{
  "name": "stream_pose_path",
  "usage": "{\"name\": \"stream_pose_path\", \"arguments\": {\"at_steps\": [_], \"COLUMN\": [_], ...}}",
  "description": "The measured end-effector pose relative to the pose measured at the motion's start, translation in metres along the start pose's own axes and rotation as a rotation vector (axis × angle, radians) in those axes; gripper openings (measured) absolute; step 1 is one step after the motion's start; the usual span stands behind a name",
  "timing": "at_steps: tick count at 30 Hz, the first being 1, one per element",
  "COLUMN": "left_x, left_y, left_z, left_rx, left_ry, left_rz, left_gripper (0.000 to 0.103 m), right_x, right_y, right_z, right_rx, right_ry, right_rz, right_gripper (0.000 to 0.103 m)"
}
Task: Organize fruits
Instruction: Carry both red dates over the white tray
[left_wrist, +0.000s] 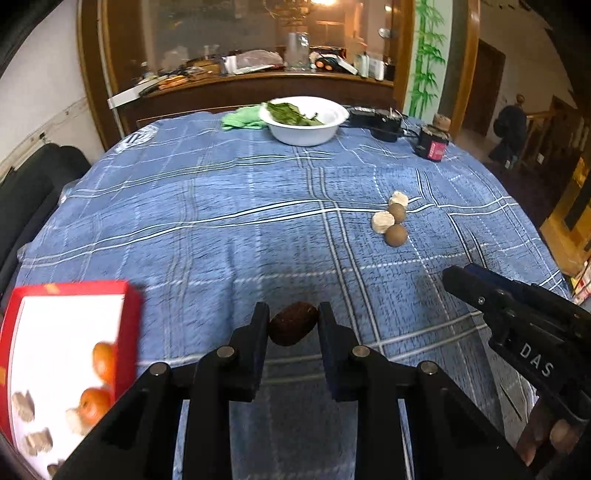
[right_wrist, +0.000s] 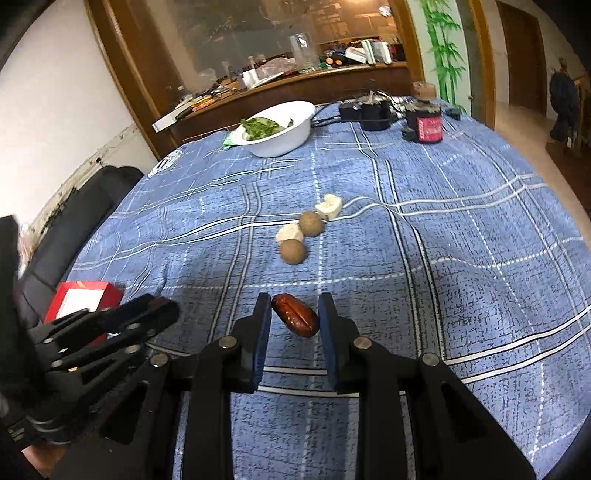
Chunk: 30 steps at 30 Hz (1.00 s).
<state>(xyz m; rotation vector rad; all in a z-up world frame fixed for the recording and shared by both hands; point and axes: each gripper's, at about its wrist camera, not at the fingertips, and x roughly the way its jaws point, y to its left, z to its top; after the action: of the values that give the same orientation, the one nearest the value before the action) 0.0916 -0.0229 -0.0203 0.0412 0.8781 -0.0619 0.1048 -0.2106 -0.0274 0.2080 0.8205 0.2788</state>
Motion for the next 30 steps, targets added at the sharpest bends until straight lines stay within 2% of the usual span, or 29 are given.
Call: {"name": "stream_pose_path", "arguments": {"at_steps": [19,30], "left_x": [-0.044,-0.072], "left_y": [0.024,0.060], "left_z": [-0.033,-0.044], "left_rx": [-0.047,-0.112], "left_ry": [-0.031,-0.062], "left_rz": [0.008,0.051], "left_gripper": [0.026,0.026], "right_x": [-0.034,-0.047], "right_y": [0.041,0.089], "right_z": [-0.030,-0.034], "right_rx": [-0.075,-0.156], "right_ry": [0.001,-0.016], "right_rz": [-0.052,-0.005], "right_gripper": [0.027,0.028]}}
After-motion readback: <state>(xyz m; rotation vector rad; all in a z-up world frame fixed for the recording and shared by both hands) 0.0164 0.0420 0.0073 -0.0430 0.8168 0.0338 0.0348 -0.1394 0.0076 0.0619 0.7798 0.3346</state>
